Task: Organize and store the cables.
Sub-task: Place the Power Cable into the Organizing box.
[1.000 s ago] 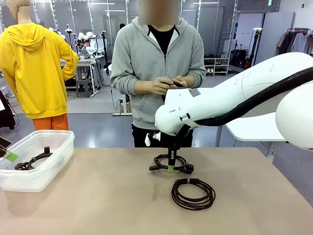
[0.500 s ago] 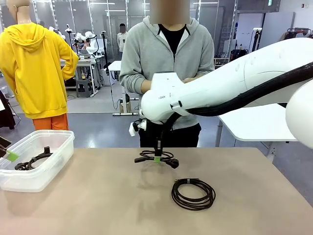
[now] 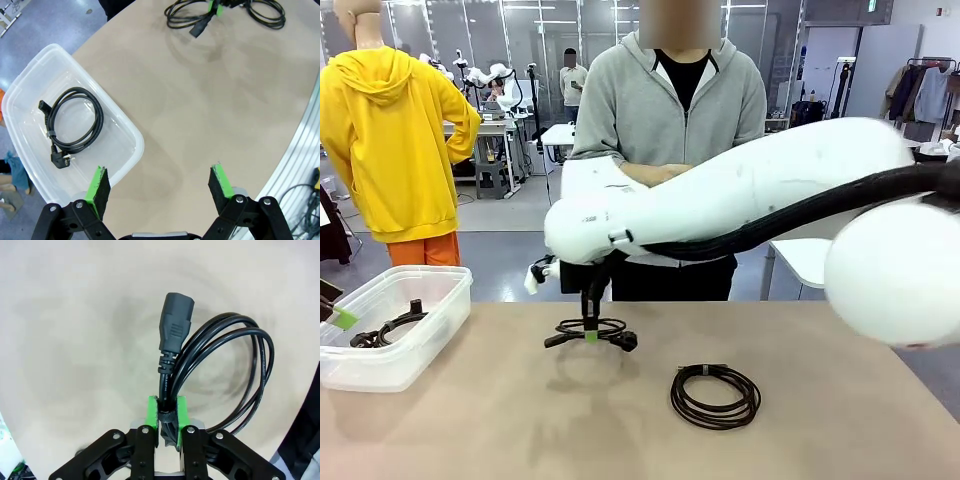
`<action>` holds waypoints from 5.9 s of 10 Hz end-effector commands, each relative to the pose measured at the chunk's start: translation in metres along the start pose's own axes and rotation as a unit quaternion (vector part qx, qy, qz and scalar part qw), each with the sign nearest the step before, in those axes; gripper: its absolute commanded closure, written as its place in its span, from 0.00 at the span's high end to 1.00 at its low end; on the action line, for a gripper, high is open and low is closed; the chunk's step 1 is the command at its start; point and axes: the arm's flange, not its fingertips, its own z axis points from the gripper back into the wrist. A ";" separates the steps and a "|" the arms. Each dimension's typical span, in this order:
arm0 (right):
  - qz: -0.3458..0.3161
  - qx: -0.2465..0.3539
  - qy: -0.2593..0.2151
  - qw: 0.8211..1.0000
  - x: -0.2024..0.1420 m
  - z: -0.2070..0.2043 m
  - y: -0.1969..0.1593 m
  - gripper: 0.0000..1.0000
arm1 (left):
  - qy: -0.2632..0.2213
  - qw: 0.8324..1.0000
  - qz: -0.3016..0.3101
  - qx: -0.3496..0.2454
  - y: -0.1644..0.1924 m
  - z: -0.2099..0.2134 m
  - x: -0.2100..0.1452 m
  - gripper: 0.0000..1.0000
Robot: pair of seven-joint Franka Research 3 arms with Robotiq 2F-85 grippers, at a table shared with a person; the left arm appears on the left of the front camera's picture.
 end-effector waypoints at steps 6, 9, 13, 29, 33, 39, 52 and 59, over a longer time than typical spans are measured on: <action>-0.002 0.088 0.019 0.996 0.031 -0.053 -0.004 0.00 | 0.001 1.000 0.005 0.003 -0.001 0.000 0.002 1.00; -0.009 0.086 0.016 0.996 0.026 -0.045 -0.005 0.00 | 0.001 1.000 0.005 0.003 -0.001 0.000 0.002 1.00; -0.013 0.094 0.006 0.996 0.021 -0.036 -0.004 0.72 | 0.001 1.000 0.005 0.003 -0.001 0.000 0.002 1.00; -0.212 -0.123 -0.407 0.880 -0.464 0.138 0.200 1.00 | 0.142 0.953 -0.266 -0.006 -0.102 -0.067 0.222 1.00; -0.353 -0.150 -0.414 0.825 -0.512 0.119 0.255 1.00 | 0.178 0.942 -0.281 -0.039 -0.124 -0.156 0.242 1.00; -0.339 -0.148 -0.411 0.833 -0.527 0.117 0.253 1.00 | 0.171 0.942 -0.283 -0.055 -0.131 -0.165 0.231 1.00; -0.339 -0.148 -0.411 0.833 -0.527 0.117 0.253 1.00 | 0.237 0.927 -0.266 -0.114 -0.138 -0.350 0.244 1.00; -0.339 -0.148 -0.411 0.833 -0.527 0.117 0.253 1.00 | 0.277 0.919 -0.245 -0.139 -0.130 -0.389 0.236 1.00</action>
